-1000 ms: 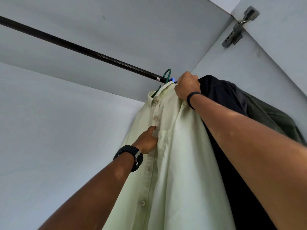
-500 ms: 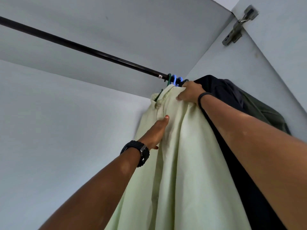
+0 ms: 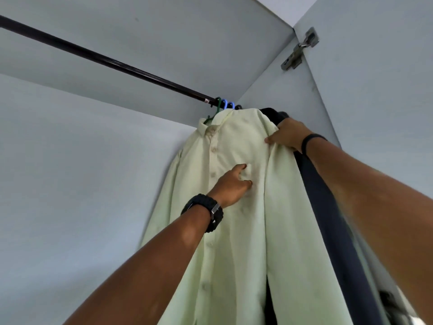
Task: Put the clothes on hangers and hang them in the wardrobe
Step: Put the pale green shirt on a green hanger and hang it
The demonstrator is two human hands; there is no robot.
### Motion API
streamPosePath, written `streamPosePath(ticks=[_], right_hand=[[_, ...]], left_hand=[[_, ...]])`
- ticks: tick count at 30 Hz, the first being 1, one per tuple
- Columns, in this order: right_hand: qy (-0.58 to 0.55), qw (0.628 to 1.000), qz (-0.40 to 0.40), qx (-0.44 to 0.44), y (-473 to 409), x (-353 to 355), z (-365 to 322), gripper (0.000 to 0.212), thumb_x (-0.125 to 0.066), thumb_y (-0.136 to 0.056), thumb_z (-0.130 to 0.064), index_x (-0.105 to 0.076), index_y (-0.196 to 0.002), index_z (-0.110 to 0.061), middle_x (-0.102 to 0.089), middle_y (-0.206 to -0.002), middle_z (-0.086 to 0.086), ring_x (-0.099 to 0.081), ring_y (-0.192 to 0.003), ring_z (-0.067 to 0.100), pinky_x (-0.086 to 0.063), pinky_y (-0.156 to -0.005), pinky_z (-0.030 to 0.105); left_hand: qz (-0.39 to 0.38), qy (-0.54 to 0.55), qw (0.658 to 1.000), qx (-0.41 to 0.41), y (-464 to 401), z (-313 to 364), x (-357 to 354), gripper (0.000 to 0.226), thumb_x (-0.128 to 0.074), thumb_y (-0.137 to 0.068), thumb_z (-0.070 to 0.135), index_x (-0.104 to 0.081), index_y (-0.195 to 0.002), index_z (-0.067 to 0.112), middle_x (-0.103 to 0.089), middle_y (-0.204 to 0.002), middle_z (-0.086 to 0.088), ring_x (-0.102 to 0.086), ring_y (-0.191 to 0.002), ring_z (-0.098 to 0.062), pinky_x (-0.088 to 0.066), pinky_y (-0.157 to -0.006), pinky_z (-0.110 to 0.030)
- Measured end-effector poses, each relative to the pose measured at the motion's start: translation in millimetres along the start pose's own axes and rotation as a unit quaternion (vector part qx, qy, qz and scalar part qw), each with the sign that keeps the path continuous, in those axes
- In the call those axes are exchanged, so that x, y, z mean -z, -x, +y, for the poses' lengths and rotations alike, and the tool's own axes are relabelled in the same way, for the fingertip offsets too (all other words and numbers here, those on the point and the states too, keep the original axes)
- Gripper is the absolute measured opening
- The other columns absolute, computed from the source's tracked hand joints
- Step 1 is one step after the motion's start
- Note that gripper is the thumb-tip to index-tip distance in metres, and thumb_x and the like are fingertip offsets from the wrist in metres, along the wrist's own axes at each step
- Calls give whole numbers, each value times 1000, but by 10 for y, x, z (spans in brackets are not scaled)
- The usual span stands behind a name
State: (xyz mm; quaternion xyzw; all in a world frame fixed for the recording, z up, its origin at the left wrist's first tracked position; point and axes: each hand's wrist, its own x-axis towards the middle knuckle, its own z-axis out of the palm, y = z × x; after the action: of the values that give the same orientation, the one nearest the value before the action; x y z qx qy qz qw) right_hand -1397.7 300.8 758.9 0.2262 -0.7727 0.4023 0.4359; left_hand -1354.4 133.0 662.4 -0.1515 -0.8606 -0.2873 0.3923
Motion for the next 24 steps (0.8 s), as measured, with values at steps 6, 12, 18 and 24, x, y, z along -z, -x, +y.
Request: streamPosePath(ticks=[6, 12, 18, 24], right_hand=[[-76, 995, -33, -51, 837, -109, 136, 34, -70, -79, -15, -59, -108, 0, -57, -116, 18, -59, -102, 31, -53, -77, 35], [-153, 982, -64, -86, 1846, -131, 315, 34, -71, -82, -10, -56, -112, -5, -60, -114, 10, -56, -89, 20, -45, -64, 24], [-171, 980, -63, -75, 2891, -177, 434, 62, -70, -83, -12, -39, -137, -12, -44, -132, 10, -46, -119, 22, -34, -80, 14], [-323, 936, -122, -69, 4052, -95, 597, 22, -63, -88, -4, -65, -107, -14, -62, -114, 3, -62, -99, 14, -46, -75, 12]], left_hand=[[12, 57, 998, 29, 519, 19, -71, 53, -46, -98, 20, -29, -147, 27, -39, -147, 0, -47, -116, -14, -39, -86, -24], [-21, 76, 993, 86, 1269, 71, -281, 50, -48, -97, 20, -34, -145, 26, -45, -141, 1, -49, -122, -17, -44, -95, -29], [40, 77, 986, 145, 2191, 288, -542, 45, -47, -96, 18, -41, -139, 26, -55, -128, 2, -60, -107, -17, -52, -92, -37], [135, 41, 969, 201, 3296, 725, -966, 41, -43, -95, 9, -48, -132, 27, -60, -117, 5, -64, -93, -14, -55, -79, -36]])
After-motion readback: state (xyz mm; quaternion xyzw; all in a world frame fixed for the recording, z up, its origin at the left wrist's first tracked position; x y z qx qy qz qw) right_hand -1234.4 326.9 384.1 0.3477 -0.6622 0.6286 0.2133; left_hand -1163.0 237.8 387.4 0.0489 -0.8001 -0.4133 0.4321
